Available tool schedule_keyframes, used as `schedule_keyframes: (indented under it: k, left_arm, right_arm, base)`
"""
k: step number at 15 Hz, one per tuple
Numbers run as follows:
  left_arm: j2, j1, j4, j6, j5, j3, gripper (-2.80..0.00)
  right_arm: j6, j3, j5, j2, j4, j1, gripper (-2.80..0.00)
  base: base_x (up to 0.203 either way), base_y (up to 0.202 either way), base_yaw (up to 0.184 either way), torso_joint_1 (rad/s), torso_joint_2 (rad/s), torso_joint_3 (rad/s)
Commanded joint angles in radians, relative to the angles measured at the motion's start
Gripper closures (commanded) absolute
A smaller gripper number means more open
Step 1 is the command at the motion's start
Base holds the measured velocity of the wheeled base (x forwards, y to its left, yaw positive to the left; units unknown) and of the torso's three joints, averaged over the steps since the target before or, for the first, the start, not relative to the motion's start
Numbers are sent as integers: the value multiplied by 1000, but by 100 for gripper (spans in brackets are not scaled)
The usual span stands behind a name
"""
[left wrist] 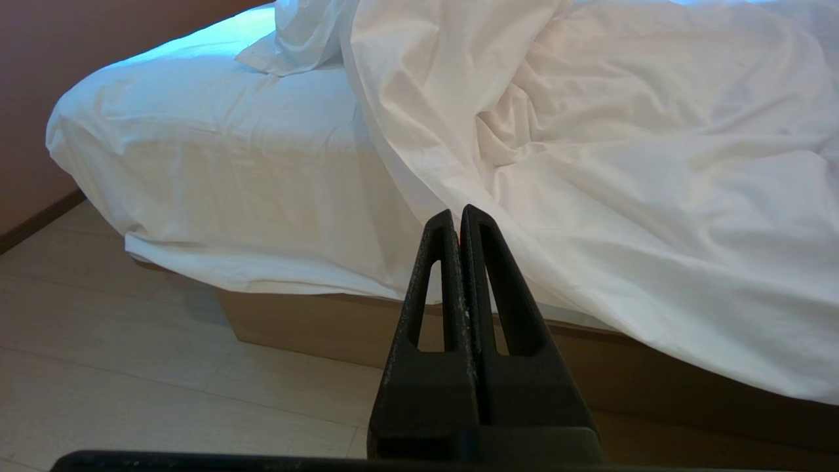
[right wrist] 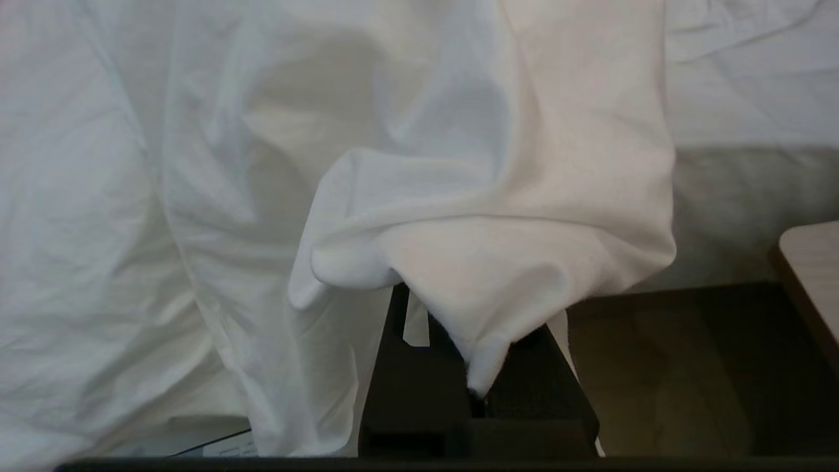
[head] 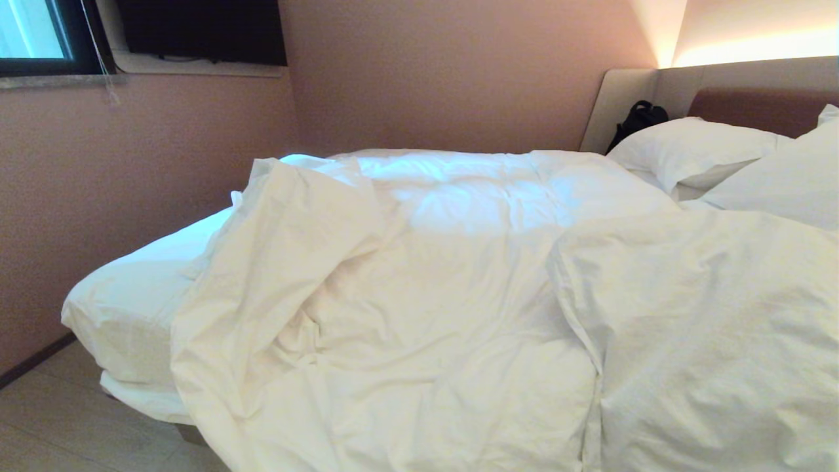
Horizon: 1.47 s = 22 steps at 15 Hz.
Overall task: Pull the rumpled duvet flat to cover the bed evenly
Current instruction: Flatten the corners of the folded blanket
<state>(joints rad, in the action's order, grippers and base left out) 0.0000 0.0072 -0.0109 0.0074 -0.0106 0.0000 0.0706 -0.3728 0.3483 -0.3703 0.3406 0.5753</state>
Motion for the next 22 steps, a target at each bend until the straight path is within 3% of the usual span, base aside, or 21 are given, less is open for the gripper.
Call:
schedule_keyframes:
  k: [1,9,10,11,18,22]
  left_arm:
    - [0,0,0,0,0,0,0]
    - [0,0,0,0,0,0,0]
    - [0,0,0,0,0,0,0]
    - [0,0,0,0,0,0,0]
    - [0,0,0,0,0,0,0]
    - [0,0,0,0,0,0,0]
  right_arm:
    - [0,-3,6,51,3,1,0]
    - [-23,0,3,83,3,1,0]
    - [-28,-2,3,83,1,1,-71]
    - [-31,-2,3,83,1,1,-280]
    - [-26,-10,10,83,-13,1,-280]
    - [-15,-95,15,83,-17,1,-280]
  base:
    - [0,0,0,0,0,0]
    - [0,0,0,0,0,0]
    - [0,0,0,0,0,0]
    - [0,0,0,0,0,0]
    - [0,0,0,0,0,0]
    - [0,0,0,0,0,0]
